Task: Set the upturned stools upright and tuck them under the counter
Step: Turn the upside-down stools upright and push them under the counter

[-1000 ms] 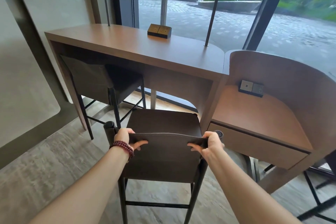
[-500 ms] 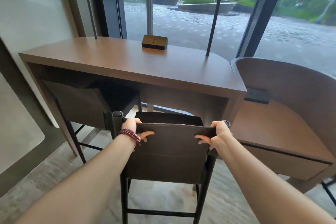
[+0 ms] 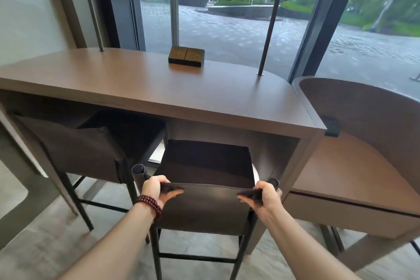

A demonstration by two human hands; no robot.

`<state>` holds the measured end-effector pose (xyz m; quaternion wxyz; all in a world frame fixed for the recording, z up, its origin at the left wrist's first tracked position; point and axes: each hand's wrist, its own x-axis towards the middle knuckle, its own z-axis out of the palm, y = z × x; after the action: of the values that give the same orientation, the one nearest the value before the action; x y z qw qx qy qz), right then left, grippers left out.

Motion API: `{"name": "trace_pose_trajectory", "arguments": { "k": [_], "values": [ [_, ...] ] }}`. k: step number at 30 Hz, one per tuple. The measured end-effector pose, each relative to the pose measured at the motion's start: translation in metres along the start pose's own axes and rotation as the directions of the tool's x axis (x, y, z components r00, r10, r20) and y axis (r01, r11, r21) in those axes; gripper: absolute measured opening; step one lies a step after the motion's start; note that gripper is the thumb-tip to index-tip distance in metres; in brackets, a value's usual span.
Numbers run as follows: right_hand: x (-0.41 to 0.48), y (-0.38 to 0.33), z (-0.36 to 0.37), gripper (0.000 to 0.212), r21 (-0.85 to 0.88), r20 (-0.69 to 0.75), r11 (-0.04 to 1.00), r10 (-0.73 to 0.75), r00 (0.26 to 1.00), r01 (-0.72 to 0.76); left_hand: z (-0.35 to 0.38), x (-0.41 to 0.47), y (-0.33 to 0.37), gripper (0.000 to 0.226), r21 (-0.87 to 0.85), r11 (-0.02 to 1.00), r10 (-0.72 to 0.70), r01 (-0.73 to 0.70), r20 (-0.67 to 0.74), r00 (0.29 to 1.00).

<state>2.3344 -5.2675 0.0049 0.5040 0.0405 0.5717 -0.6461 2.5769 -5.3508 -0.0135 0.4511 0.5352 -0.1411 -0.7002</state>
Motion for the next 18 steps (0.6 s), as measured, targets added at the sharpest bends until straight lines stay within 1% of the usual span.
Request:
{"name": "trace_pose_trajectory", "arguments": {
  "k": [2,5,8,10,13,14,15,16,17,18],
  "values": [
    [-0.002,0.003,0.0,0.068,0.002,-0.001,1.0,-0.013,1.0,0.013,-0.004,0.002,-0.001,0.013,-0.003,1.0,-0.015,0.015,-0.003,1.0],
    [-0.001,0.006,-0.002,0.066,0.017,0.025,1.0,0.004,1.0,-0.004,-0.006,0.0,-0.001,0.013,-0.013,1.0,-0.021,0.021,-0.011,1.0],
    [-0.002,0.011,-0.007,0.056,0.028,0.046,1.0,0.008,0.999,-0.009,-0.008,-0.002,-0.003,0.013,-0.045,0.999,-0.025,0.024,-0.019,1.0],
    [-0.003,0.014,-0.013,0.049,0.048,0.07,0.999,-0.004,0.998,0.001,-0.01,-0.005,-0.006,0.011,-0.068,0.997,-0.032,0.031,-0.026,0.999],
    [0.0,0.016,-0.02,0.048,0.043,0.087,0.999,-0.021,0.996,0.017,-0.015,-0.008,-0.008,0.004,-0.086,0.995,-0.046,0.044,-0.022,0.999],
    [-0.001,0.016,-0.022,0.049,0.017,0.086,1.0,-0.015,0.996,0.014,-0.017,-0.009,-0.007,0.005,-0.079,0.995,-0.059,0.057,-0.019,0.998],
    [-0.001,0.015,-0.024,0.053,-0.035,0.087,0.999,-0.004,0.996,0.007,-0.019,-0.009,-0.006,0.011,-0.05,0.996,-0.074,0.073,-0.01,0.997],
    [-0.004,0.014,-0.025,0.06,-0.117,0.085,0.993,0.009,0.996,0.001,-0.021,-0.01,-0.003,0.02,0.02,0.996,-0.085,0.085,0.003,0.996],
    [-0.009,0.012,-0.025,0.069,-0.238,0.08,0.971,0.018,0.997,0.001,-0.024,-0.011,0.0,0.032,0.124,0.988,-0.097,0.096,0.005,0.995],
    [-0.013,0.01,-0.025,0.078,-0.393,0.069,0.919,0.004,0.998,0.024,-0.026,-0.014,0.004,0.046,0.291,0.952,-0.095,0.095,-0.013,0.995]
  ]
}}
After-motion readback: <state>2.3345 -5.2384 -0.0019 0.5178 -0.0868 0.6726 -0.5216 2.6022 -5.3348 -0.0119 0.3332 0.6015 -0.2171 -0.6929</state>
